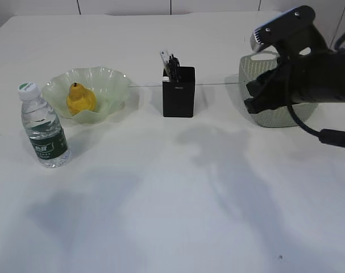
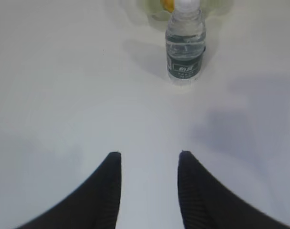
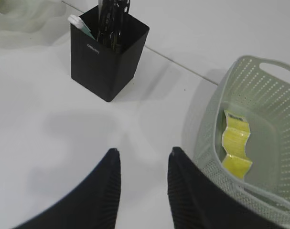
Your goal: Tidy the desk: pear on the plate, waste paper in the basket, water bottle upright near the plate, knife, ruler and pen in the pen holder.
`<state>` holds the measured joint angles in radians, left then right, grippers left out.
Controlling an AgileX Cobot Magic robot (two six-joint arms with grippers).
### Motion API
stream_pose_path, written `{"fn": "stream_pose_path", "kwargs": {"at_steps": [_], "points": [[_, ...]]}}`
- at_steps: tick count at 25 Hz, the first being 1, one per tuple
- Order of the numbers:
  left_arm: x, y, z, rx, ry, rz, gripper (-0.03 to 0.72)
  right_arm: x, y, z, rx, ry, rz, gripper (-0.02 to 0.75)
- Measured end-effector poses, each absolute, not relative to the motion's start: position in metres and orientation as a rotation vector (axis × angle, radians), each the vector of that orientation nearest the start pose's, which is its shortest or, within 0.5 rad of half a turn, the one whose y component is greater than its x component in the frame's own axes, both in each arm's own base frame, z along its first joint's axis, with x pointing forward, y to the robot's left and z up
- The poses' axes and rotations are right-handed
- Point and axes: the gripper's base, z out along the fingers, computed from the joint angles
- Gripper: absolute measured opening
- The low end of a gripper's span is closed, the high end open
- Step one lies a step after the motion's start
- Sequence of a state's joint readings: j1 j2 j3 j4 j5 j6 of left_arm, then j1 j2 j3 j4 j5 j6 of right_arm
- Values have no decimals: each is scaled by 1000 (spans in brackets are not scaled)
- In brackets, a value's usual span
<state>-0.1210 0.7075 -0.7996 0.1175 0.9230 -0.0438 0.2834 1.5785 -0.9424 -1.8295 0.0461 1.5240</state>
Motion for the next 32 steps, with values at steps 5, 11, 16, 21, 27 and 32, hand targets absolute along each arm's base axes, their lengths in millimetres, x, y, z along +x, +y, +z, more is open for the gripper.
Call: {"fn": "stream_pose_path", "kwargs": {"at_steps": [5,11,16,21,27,32], "points": [[107,-6,338,115,2237,27,274,301,83,256,-573,2007,-58,282],[58,-7,345,94,2070,-93,274,271,75,278,-529,1937,-41,282],[22,-8,340,138,2064,-147,274,246,72,288,-545,1891,4,281],[-13,-8,337,150,1966,-211,274,216,65,295,-530,1841,43,281],[-43,-8,322,181,1981,-247,274,178,62,300,-484,1790,177,281],[-41,-12,312,217,2050,-284,274,155,67,312,-559,1716,294,282]]}}
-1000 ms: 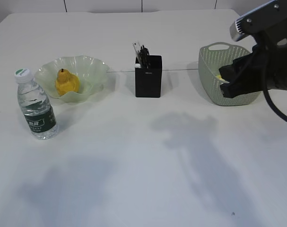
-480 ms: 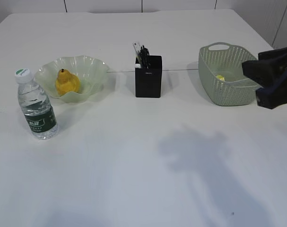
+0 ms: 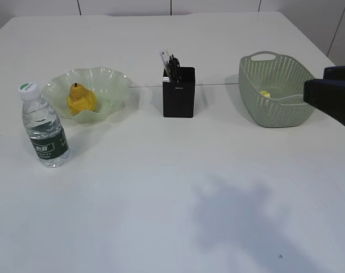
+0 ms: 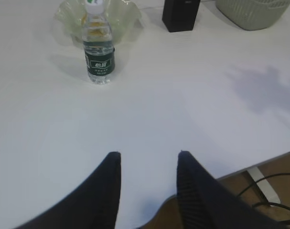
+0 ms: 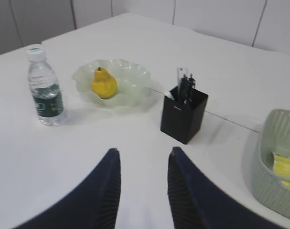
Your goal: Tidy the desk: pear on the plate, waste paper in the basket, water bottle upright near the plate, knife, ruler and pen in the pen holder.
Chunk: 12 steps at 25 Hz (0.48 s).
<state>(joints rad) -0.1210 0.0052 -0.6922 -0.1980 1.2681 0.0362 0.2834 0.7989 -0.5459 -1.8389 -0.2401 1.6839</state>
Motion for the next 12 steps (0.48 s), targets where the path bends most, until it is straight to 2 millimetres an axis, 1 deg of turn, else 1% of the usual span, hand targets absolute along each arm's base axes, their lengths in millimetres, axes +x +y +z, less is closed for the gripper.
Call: {"fn": "stream_pose_path", "kwargs": {"at_steps": [4,8,12], "points": [[-30,-14,296,238,2093,-281,274,134,68,324,-614,1631,357,281],[-16,-15,281,241,2095,-275,274,111,65,338,-612,1536,386,281],[-12,-14,278,252,2081,-230,274,88,60,349,-569,1458,440,281]]}}
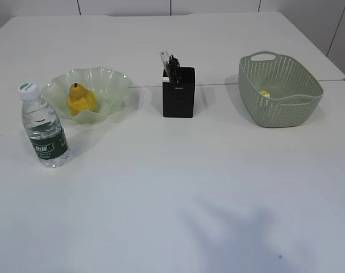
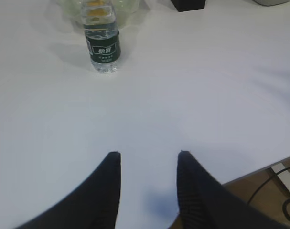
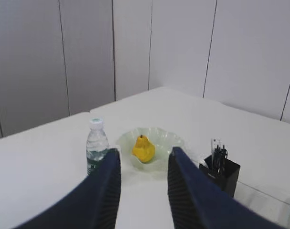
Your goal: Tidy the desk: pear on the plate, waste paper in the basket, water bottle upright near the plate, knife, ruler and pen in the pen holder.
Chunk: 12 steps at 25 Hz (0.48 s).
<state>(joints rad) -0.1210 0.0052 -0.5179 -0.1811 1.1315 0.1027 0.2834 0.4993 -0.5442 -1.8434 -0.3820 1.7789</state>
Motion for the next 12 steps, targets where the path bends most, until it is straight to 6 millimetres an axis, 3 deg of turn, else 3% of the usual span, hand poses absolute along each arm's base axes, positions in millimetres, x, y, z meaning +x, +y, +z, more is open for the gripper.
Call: {"fn": "stream_pose_path", "kwargs": {"at_steps": [7,12], "points": [[-10,-11,276,251,2085,-183,274,60,59,356,-571,1391,558,281],[-10,-10,276,250,2083,-175,274,56,62,351,-619,1402,603,281]]}}
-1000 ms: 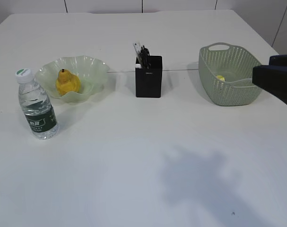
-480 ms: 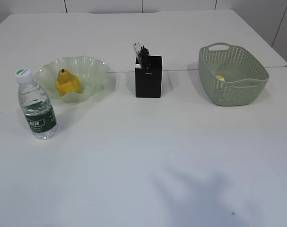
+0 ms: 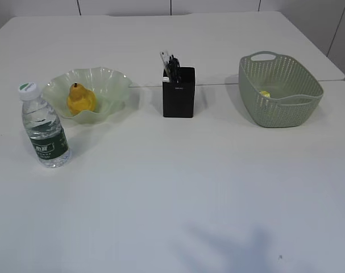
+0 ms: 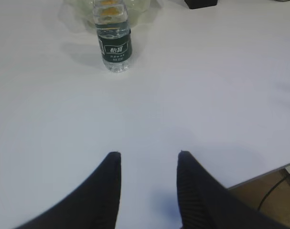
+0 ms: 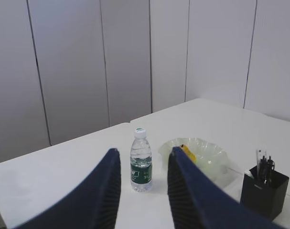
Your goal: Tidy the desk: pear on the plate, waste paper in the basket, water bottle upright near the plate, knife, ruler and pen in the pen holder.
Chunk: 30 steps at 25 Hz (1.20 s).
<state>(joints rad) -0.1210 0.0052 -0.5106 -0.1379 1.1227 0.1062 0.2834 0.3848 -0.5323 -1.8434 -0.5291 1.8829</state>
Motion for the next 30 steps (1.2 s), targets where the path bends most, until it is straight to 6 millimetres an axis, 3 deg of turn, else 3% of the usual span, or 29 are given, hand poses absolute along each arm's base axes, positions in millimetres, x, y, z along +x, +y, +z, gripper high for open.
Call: {"fn": "stream_pose_path", "kwargs": {"at_steps": [5,12,18,30], "points": [[-10,-12,276,251,2079,-198,274,60,62,334,-619,1447,591,281],[-10,-12,277,250,2074,-200,274,79,45,312,-432,1494,372,281],[-10,-12,277,250,2074,-200,274,84,41,295,-400,1541,313,281],[-10,-12,277,250,2074,-200,274,85,39,292,-381,1549,307,281]]}}
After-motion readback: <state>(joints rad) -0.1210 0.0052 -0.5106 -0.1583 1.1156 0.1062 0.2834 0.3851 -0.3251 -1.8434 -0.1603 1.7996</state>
